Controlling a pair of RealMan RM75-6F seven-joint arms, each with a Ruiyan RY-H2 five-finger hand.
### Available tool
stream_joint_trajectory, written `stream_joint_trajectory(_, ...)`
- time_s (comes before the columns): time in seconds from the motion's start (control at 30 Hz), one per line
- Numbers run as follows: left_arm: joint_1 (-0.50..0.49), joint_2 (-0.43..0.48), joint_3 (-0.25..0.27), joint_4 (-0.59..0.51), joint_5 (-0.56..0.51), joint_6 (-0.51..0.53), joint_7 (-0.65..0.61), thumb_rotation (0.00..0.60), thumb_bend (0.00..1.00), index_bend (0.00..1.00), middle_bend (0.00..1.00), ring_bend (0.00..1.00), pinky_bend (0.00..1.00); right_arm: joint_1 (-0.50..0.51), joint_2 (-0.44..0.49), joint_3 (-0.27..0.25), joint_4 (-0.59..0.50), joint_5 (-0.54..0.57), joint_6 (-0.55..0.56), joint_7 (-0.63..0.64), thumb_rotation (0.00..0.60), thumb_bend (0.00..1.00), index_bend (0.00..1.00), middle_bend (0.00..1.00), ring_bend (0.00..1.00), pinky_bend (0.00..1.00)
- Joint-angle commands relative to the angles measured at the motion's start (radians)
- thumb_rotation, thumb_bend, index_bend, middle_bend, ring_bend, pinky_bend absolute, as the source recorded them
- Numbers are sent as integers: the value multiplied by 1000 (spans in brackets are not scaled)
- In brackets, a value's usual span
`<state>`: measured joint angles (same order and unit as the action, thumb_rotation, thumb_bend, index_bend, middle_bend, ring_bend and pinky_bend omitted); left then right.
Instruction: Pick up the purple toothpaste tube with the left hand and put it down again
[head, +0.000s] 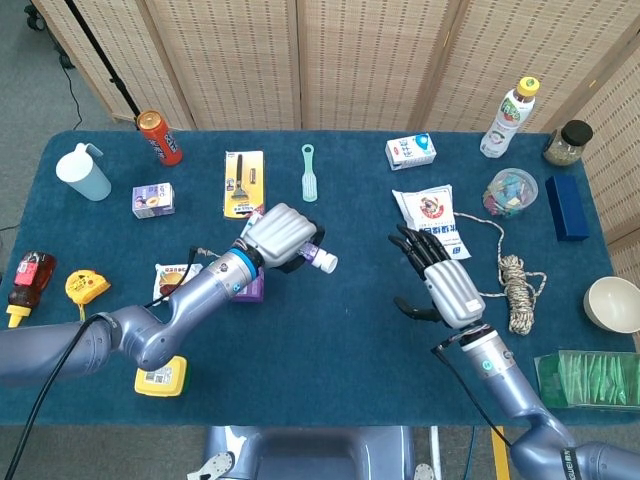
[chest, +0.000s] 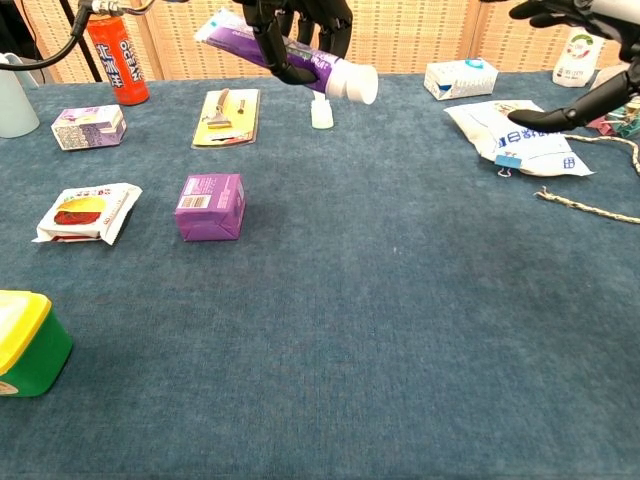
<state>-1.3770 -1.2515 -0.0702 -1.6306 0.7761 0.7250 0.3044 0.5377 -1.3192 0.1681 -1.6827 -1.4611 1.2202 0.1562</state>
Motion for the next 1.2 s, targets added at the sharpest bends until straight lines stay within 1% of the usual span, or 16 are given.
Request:
stream_joint_trajectory(0.03, 15, 5, -11, -7, -1, 5, -15, 600, 503, 504, 457, 420, 481, -10, -1, 5, -2, 11, 11, 25, 600, 327, 4, 0, 0, 0)
stream_joint_trajectory(0.3, 48, 20, -35, -14, 22, 8, -41, 600, 503, 503, 457, 421, 481, -31, -11, 27, 6, 44, 21, 181, 600, 327, 0, 0, 0, 0)
stream_joint_trajectory(0.33, 52, 20, -39, -14, 25, 8, -46, 600, 503, 503, 457, 421, 481, -34, -13, 31, 7, 50, 22, 209, 592, 327, 0, 0, 0, 0)
stream_joint_trajectory(0.4, 57, 21, -45, -12, 27, 5, -52, 600, 503, 502, 457, 422, 481, -39, -17, 38, 12, 59, 23, 249, 547, 327, 0, 0, 0, 0)
stream_joint_trajectory(0.5, 65, 21, -54, -7, 29, 2, -59, 600, 503, 502, 457, 423, 481, -44, -25, 50, 18, 80, 16, 324, 416, 310, 0, 0, 0, 0)
stream_joint_trajectory(0.53, 67, 21, -57, -6, 29, 1, -60, 600, 503, 502, 457, 423, 481, -45, -29, 57, 17, 90, 10, 363, 361, 279, 0, 0, 0, 0)
stream_joint_trajectory(0.63, 69, 23, -64, -4, 28, -2, -60, 600, 503, 502, 457, 424, 481, -50, -33, 74, 16, 112, -5, 466, 285, 201, 0, 0, 0, 0)
stream_joint_trajectory(0.67, 69, 23, -66, -4, 27, -3, -59, 600, 503, 502, 457, 424, 481, -51, -34, 79, 16, 117, -8, 491, 273, 189, 0, 0, 0, 0)
stream_joint_trajectory(0.77, 70, 26, -77, -8, 23, 2, -55, 600, 503, 502, 458, 427, 481, -52, -40, 93, 25, 126, -20, 569, 159, 98, 0, 0, 0, 0)
stream_joint_trajectory(0.8, 70, 26, -81, -10, 21, 4, -53, 600, 503, 502, 459, 428, 481, -52, -43, 97, 28, 129, -24, 594, 108, 56, 0, 0, 0, 0)
stream_joint_trajectory(0.83, 70, 27, -85, -12, 19, 6, -53, 600, 503, 502, 460, 429, 481, -53, -44, 100, 28, 129, -26, 613, 80, 32, 0, 0, 0, 0)
stream_joint_trajectory(0.93, 66, 29, -93, -18, 9, 6, -43, 600, 503, 502, 469, 438, 486, -54, -49, 109, 30, 132, -36, 678, 40, 0, 0, 0, 0, 0)
stream_joint_trajectory(1.07, 55, 21, -97, -30, -8, 19, -8, 600, 503, 502, 488, 458, 517, -59, -64, 124, 33, 138, -33, 740, 21, 0, 0, 0, 0, 0)
stream_joint_trajectory(1.2, 43, 4, -99, -44, -35, 48, 35, 600, 503, 502, 502, 472, 525, -65, -83, 142, 33, 152, -18, 767, 12, 0, 0, 0, 0, 0)
